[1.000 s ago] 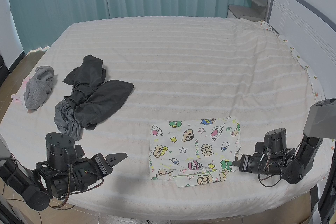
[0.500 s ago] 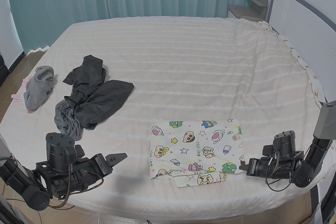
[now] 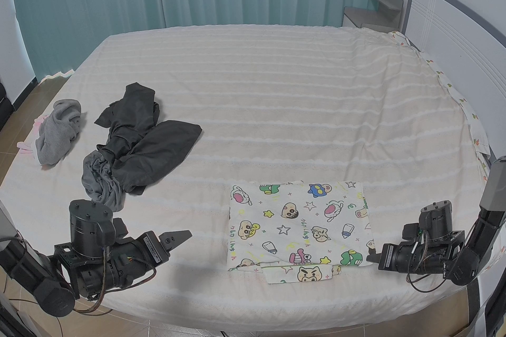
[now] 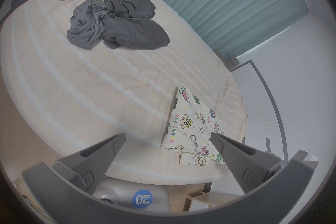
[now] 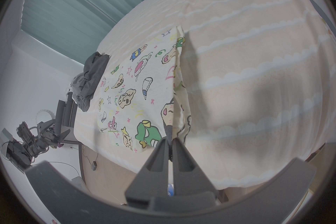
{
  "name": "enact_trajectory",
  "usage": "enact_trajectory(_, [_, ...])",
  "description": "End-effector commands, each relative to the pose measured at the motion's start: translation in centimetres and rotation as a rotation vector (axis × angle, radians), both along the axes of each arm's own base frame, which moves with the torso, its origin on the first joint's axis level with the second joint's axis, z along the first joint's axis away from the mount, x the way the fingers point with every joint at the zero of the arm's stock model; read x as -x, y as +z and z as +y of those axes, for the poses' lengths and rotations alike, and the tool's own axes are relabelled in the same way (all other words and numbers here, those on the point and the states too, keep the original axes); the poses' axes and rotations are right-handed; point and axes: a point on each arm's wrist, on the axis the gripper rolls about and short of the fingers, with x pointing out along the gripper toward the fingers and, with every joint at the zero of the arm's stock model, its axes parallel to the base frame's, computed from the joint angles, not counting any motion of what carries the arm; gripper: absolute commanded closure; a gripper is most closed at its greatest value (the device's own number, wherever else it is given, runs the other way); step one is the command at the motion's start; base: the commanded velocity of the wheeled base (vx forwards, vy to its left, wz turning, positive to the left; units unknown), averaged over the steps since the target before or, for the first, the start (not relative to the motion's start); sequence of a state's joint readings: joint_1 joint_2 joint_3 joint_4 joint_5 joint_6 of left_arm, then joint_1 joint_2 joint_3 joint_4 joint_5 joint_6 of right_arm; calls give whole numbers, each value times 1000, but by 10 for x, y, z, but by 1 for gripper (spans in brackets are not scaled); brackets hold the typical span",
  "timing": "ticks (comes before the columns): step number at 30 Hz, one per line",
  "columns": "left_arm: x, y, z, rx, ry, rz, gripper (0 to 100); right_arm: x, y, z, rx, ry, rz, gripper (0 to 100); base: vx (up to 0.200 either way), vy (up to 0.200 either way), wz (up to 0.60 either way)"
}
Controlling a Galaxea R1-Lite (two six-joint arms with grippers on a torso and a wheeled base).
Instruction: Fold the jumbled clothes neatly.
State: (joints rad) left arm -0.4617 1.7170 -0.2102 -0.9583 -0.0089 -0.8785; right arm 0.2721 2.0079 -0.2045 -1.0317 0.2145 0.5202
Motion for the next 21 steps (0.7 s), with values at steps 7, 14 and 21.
enact_trajectory(7, [-2, -5, -1, -9, 2, 19, 0, -2, -18, 1, 20, 3, 64, 0, 0, 0, 0])
enact_trajectory(14, [-10, -16, -4, -20, 3, 30, 0, -4, -6, 0, 8, -6, -5, 0, 0, 0, 0])
enact_trajectory(21, [-36, -40, -18, -25, -10, 24, 0, -39, 11, -4, -24, -48, -150, 0, 0, 0, 0])
